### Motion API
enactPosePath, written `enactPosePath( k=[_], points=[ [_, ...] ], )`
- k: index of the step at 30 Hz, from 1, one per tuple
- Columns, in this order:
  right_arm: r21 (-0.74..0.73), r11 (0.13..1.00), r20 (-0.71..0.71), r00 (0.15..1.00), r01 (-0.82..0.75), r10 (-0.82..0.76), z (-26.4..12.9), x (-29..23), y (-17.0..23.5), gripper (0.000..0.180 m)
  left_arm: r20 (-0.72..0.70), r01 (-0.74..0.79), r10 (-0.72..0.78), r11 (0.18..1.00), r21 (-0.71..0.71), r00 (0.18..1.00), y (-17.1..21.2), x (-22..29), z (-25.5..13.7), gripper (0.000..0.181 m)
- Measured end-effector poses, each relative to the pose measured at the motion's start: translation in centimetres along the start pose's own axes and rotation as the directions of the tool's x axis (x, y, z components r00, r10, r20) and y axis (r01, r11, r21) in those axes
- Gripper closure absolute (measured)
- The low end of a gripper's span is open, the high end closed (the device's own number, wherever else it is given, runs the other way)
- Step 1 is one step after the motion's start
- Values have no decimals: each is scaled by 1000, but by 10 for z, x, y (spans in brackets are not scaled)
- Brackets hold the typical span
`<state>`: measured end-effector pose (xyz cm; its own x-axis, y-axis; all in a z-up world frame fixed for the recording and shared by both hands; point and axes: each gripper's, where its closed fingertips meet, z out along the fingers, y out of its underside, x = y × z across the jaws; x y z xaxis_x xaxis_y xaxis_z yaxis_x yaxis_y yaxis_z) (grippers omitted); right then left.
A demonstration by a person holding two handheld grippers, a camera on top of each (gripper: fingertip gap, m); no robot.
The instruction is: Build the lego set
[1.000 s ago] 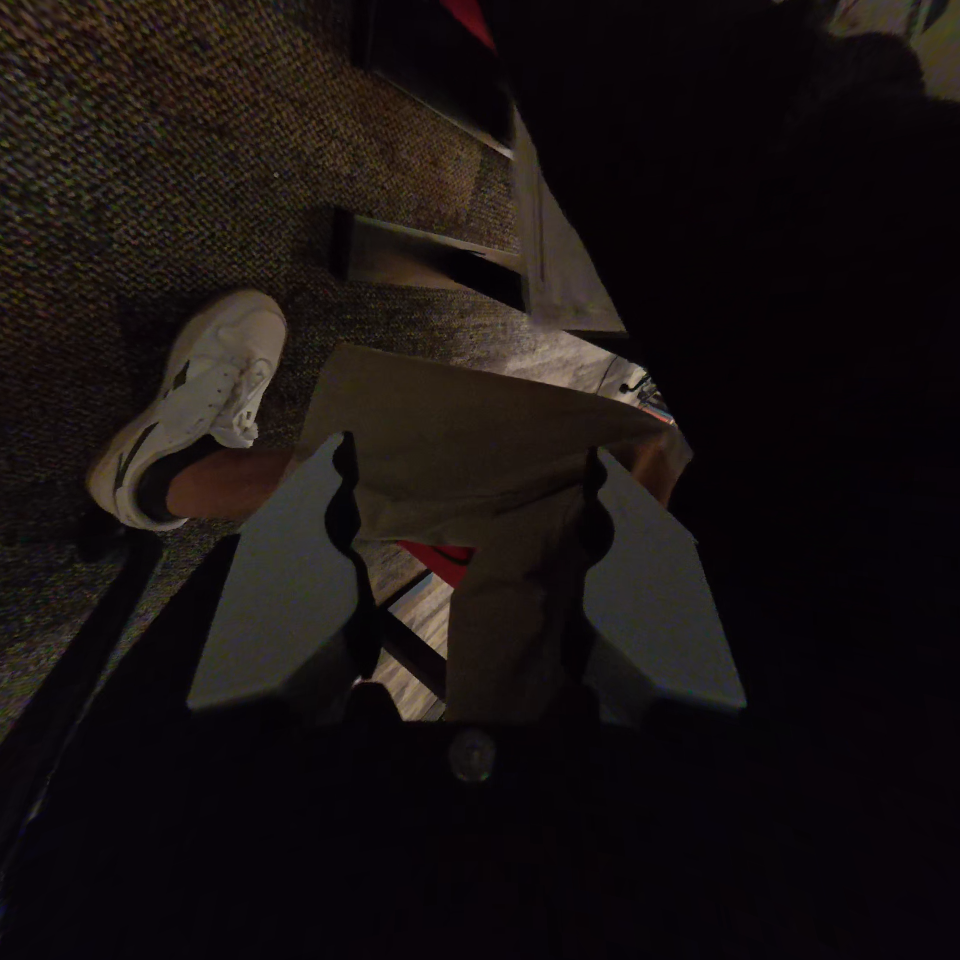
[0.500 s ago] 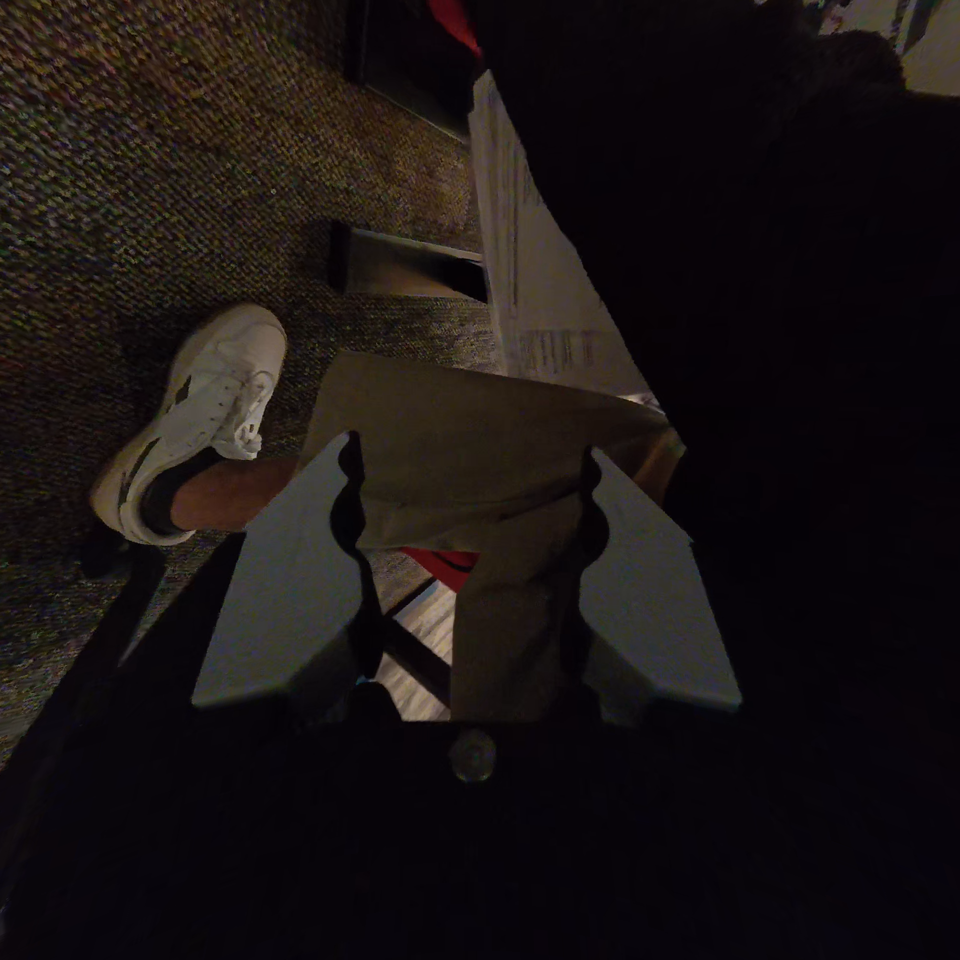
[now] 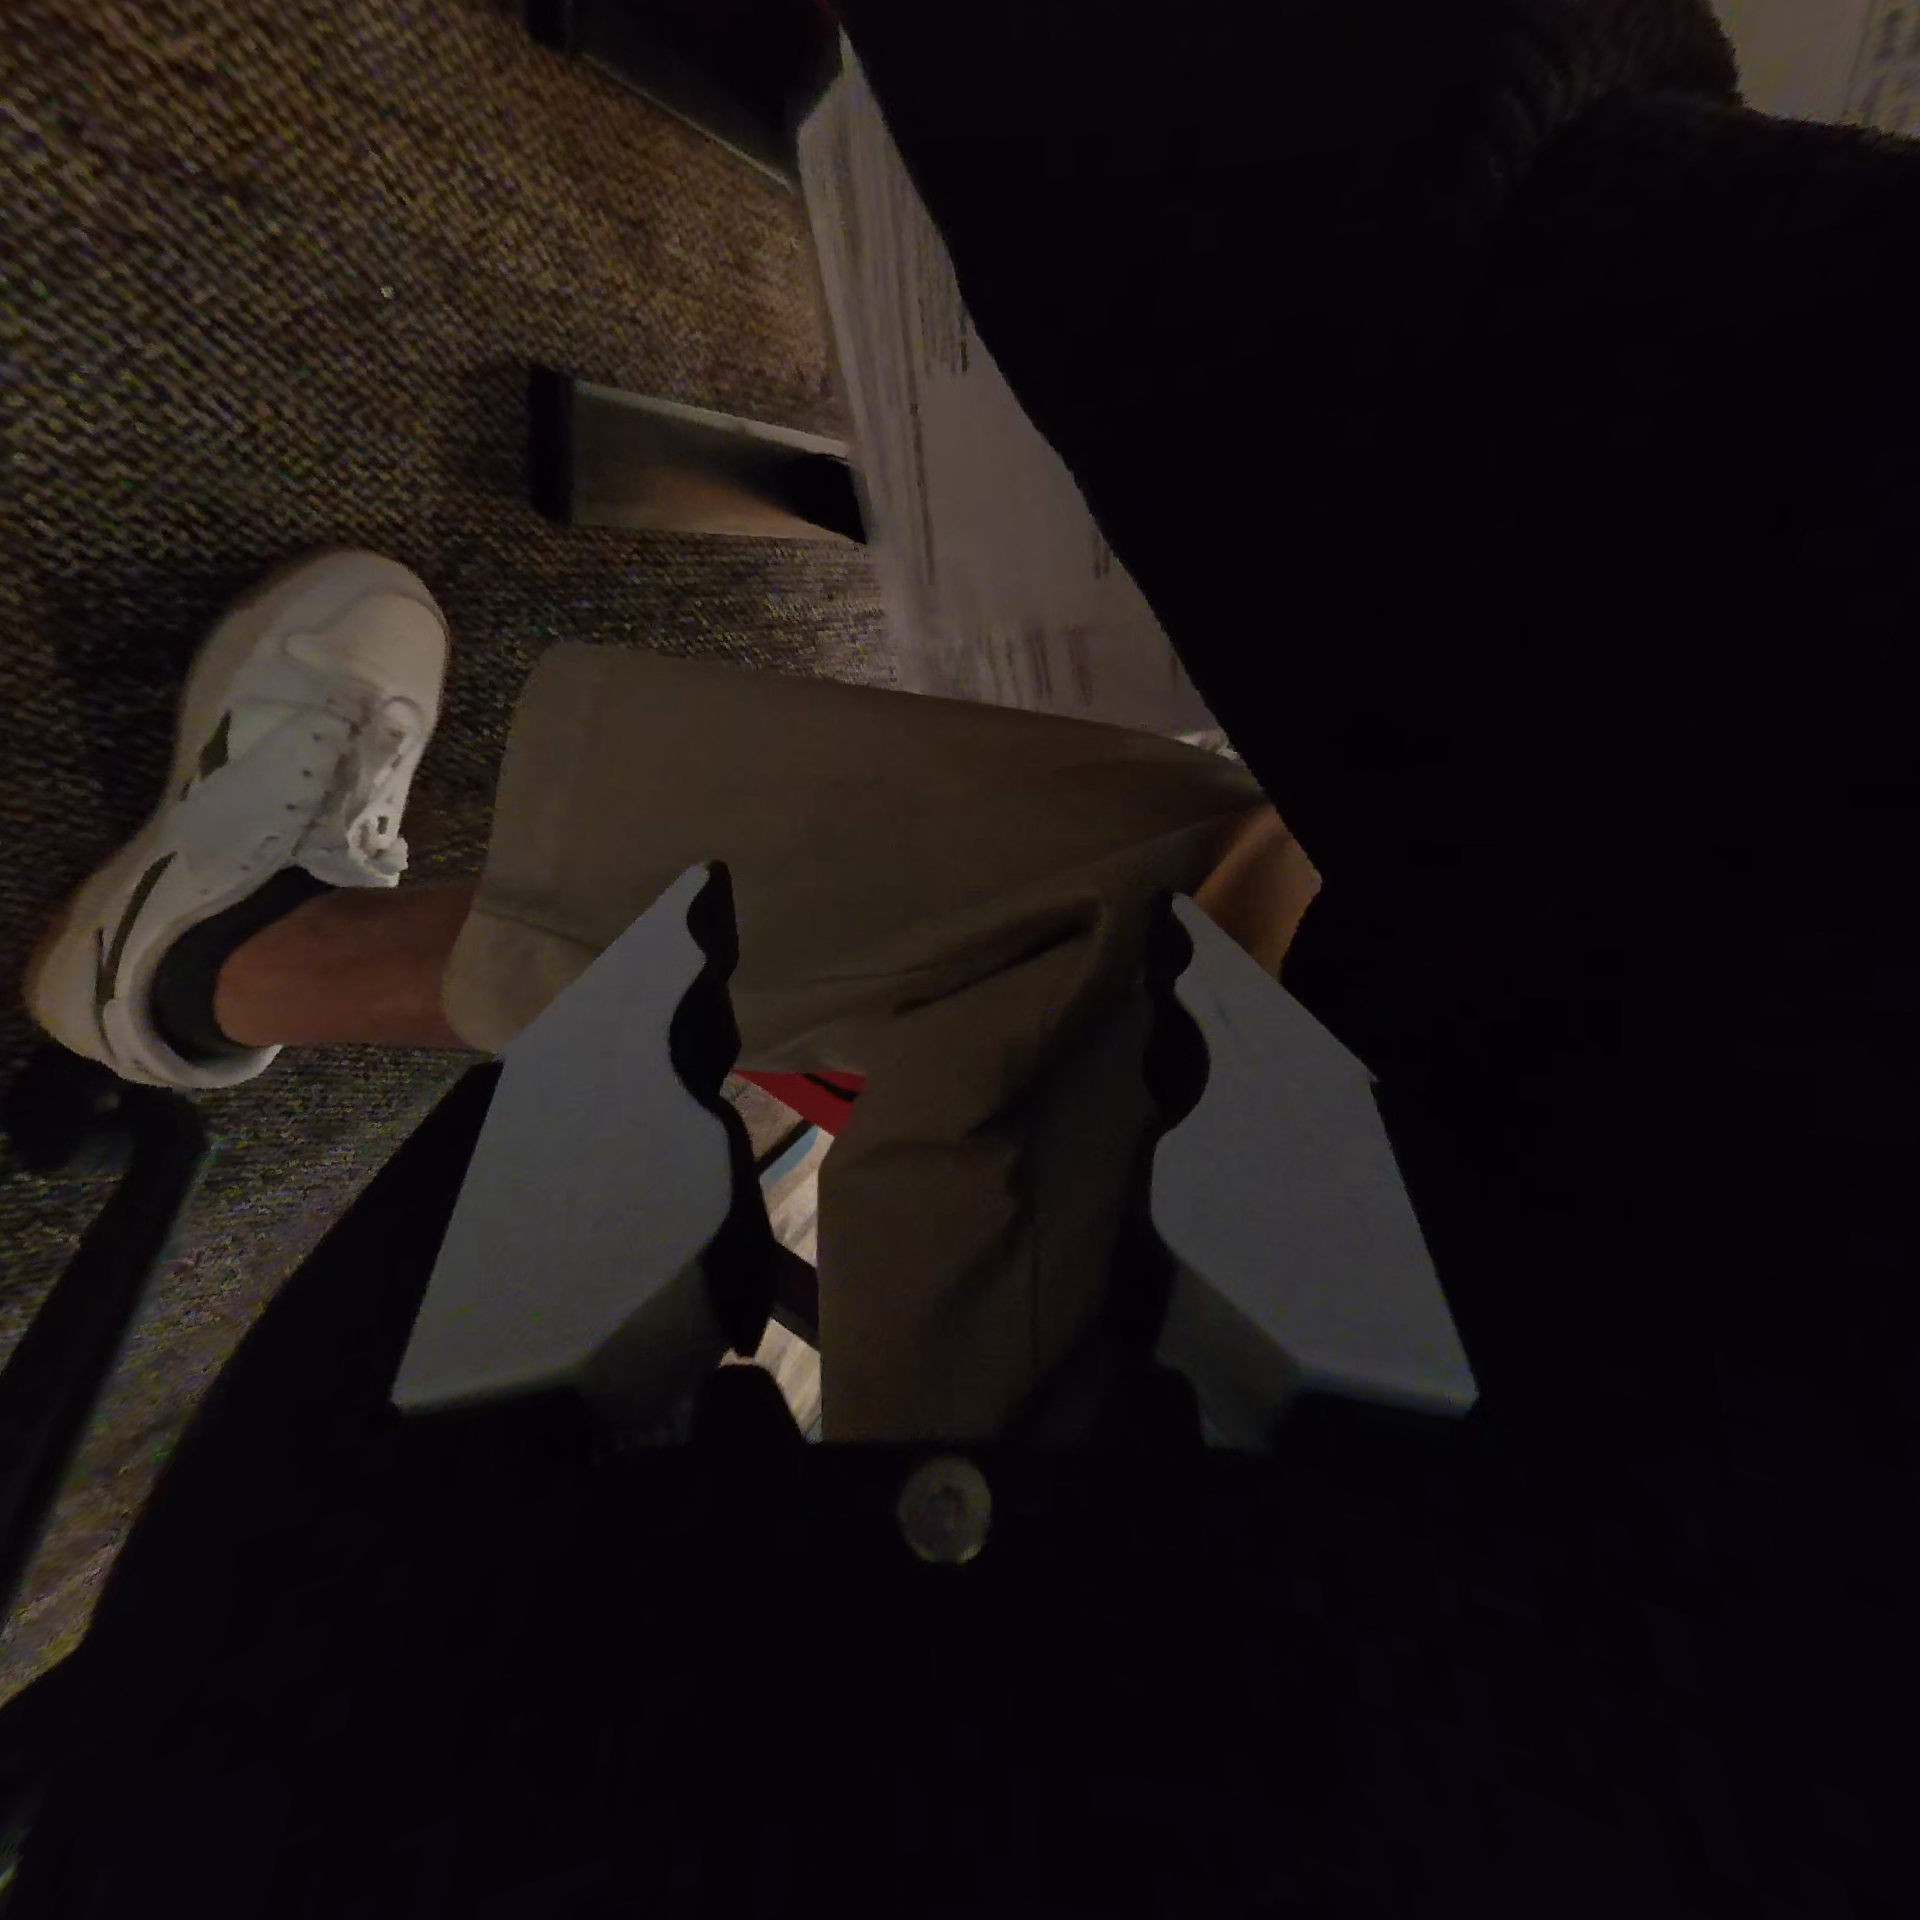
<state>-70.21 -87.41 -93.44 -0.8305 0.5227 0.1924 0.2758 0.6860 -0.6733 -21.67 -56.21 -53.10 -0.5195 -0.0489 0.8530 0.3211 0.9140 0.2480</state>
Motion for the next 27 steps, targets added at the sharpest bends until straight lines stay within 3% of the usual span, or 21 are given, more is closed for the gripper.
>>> enactPosePath(
  k=[4, 7, 12, 15, 20, 27],
  points=[
    [-6, 999, 34, 999, 41, -41, 12, -2, -10, 150, 17, 49, -49, 999, 12, 999, -1, -16, -2, 104],
    [-1, 999, 50, 998, 47, -47, 18, -3, -9, 151, -2, 94, -94, 995, 23, 996, -6, -17, -1, 106],
    [-1, 1000, 25, 1000, 9, -9, 12, 7, 7, 134, 23, 37, -37, 999, -3, 999, -7, -13, 3, 107],
    [2, 1000, 58, 998, -23, 22, 8, 3, 15, 132, 14, 54, -54, 999, 5, 998, -7, -14, 2, 107],
    [22, 998, -98, 993, -58, 60, -1, 26, 19, 133, 2, 55, -55, 999, 0, 999, -7, -11, 2, 106],
    [25, 982, -87, 978, -188, 190, 12, 34, 9, 153, 1, 78, -78, 997, 19, 997, -12, -14, 2, 113]
  ],
)
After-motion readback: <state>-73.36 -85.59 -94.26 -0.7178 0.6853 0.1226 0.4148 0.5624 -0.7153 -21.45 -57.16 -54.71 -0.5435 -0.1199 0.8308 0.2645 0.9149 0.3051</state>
